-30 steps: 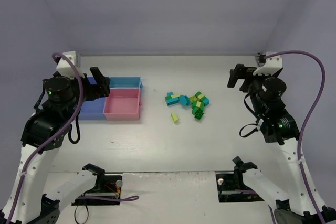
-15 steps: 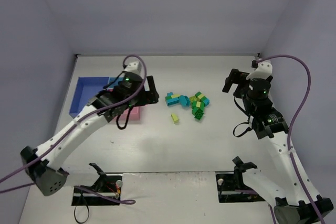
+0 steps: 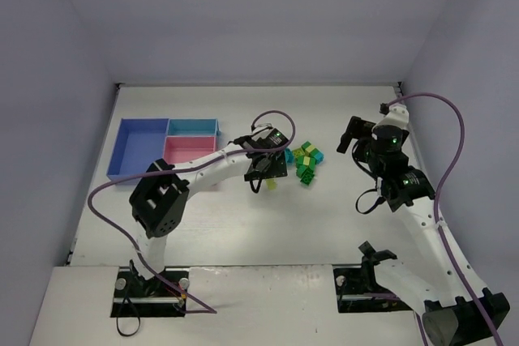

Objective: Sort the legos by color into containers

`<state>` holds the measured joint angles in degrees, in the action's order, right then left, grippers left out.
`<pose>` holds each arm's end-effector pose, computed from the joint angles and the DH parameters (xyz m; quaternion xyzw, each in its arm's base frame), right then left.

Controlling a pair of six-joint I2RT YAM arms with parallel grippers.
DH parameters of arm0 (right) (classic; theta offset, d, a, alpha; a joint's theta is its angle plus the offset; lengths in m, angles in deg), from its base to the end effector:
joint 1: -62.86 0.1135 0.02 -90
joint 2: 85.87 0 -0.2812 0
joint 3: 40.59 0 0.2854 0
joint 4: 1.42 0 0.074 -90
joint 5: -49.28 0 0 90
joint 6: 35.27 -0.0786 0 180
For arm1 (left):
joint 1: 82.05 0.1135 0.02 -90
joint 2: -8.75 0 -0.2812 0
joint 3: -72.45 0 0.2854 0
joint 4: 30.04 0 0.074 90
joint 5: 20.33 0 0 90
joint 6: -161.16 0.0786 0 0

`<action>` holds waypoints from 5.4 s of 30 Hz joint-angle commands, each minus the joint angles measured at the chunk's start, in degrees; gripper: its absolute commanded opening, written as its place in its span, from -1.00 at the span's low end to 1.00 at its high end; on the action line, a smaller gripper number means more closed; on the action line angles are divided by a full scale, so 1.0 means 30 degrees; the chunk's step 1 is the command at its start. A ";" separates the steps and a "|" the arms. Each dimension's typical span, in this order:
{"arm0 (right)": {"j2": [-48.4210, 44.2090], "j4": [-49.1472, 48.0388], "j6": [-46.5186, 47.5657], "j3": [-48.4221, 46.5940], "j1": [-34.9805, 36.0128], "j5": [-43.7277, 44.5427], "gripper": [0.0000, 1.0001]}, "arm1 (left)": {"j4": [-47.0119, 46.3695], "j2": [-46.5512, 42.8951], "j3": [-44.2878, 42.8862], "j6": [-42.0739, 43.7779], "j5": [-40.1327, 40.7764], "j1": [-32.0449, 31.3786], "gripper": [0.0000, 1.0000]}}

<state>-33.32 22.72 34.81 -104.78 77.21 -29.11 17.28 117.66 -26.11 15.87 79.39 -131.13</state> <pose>0.2713 0.0531 0.3616 0.1009 0.7719 0.1081 0.6183 0.3198 -0.3486 0.2003 -0.0754 0.9543 -0.1693 0.2344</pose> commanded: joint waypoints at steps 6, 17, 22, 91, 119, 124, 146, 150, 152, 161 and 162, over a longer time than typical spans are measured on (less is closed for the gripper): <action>0.0558 -0.0224 -0.0302 -0.0139 0.0109 -0.0503 1.00 | 0.1659 0.2542 -0.3092 -0.0760 0.0453 0.0012 0.27; 0.0148 -0.0107 -0.0127 0.0212 0.0110 -0.1323 1.00 | 0.1077 0.1963 -0.1922 0.0465 0.0863 0.0480 -1.00; 0.0001 -0.0078 0.0049 0.0095 0.0110 -0.1907 1.00 | 0.2041 -0.0495 -0.1980 0.2195 0.1767 0.0715 -1.00; 0.0793 0.1914 -0.3964 0.1677 -0.2908 -0.1851 0.57 | -0.3553 0.5472 -0.6315 0.7648 -0.1247 -0.2888 0.31; 0.1201 0.2061 -0.2706 0.1179 -0.2967 -0.2231 0.59 | -0.0712 -0.4917 0.0390 0.7968 0.0778 0.0388 -1.00; 0.1727 0.1886 -0.2500 0.0683 -0.2908 -0.2465 0.59 | 0.0895 -0.7790 0.1389 0.9256 0.0686 0.5101 -1.00; 0.1408 0.1299 -0.1826 0.1061 -0.2469 -0.3111 0.69 | 0.0400 -0.1437 -0.0837 1.1076 -0.1772 1.9143 0.19; 0.1203 0.1299 -0.1768 0.1091 -0.2440 -0.3023 0.71 | 0.0900 -0.2866 -0.0458 1.1425 -0.2387 1.7978 0.36; 0.1144 0.1299 -0.1738 0.1003 -0.2440 -0.3023 0.71 | 0.0958 -0.3631 -0.0252 1.1661 -0.2331 1.6835 0.36; 0.0881 0.1416 -0.1650 0.0505 -0.2498 -0.3606 0.73 | -0.0475 -0.3522 -0.1537 1.2188 -0.3062 0.3623 0.36; 0.0822 0.1474 -0.1679 0.0476 -0.2469 -0.3696 0.74 | -0.0534 -0.3025 -0.1888 1.2189 -0.3092 0.2572 0.36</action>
<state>-29.43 29.06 29.32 -100.69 69.39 -39.07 17.12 106.66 -28.41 51.28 71.13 -117.60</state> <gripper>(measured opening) 0.867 0.680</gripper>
